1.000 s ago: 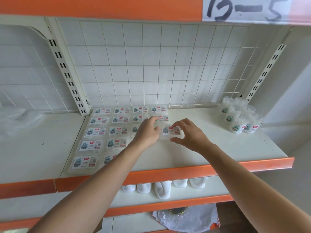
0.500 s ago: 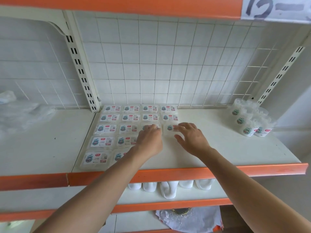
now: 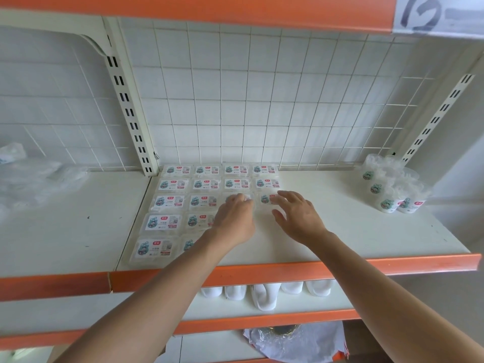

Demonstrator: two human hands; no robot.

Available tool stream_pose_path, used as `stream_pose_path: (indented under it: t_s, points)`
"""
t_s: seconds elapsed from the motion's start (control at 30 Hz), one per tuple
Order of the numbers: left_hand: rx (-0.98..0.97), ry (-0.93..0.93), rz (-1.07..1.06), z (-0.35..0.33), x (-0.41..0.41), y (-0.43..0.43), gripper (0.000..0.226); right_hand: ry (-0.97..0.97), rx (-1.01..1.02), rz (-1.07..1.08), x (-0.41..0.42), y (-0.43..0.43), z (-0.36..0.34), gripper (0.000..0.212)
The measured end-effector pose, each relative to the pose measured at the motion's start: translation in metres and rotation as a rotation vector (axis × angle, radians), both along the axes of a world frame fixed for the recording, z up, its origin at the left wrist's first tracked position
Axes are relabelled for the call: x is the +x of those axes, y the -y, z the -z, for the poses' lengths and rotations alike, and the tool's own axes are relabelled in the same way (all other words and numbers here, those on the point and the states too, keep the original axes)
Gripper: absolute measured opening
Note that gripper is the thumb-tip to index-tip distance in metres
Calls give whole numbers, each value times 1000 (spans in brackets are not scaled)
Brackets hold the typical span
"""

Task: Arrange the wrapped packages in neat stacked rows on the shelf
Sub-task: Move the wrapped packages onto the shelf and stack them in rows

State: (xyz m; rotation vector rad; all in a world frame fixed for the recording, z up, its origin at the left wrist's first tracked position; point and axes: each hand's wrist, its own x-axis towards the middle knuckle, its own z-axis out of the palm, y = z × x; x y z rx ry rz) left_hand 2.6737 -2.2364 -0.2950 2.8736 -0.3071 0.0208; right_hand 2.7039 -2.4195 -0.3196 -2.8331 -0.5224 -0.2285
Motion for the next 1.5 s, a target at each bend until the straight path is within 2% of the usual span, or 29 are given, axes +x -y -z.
stream_pose_path:
  t_s: [0.13,0.3,0.47,0.7,1.0,1.5]
  points:
    - [33,58,-33,-2,11,-14,41,-24,2,8,2,-4,-4,45]
    - [118,-114,-29,4,31,-31,55,-144,-116,-1,10,-12,-8,53]
    - [160,-182,8,8,32,-30,55,-200,-133,6,9,-14,-6,52]
    - [175,-152,29,15,31,-32,54,-244,-163,30,10,-13,-9,53]
    - [140,-131,-25,-6,21,-60,57,-163,-202,62,-2,-36,-20,61]
    - [190,-79,-263,-30,-52,-134,61,-90,-139,-113,-43,-115,-33,67]
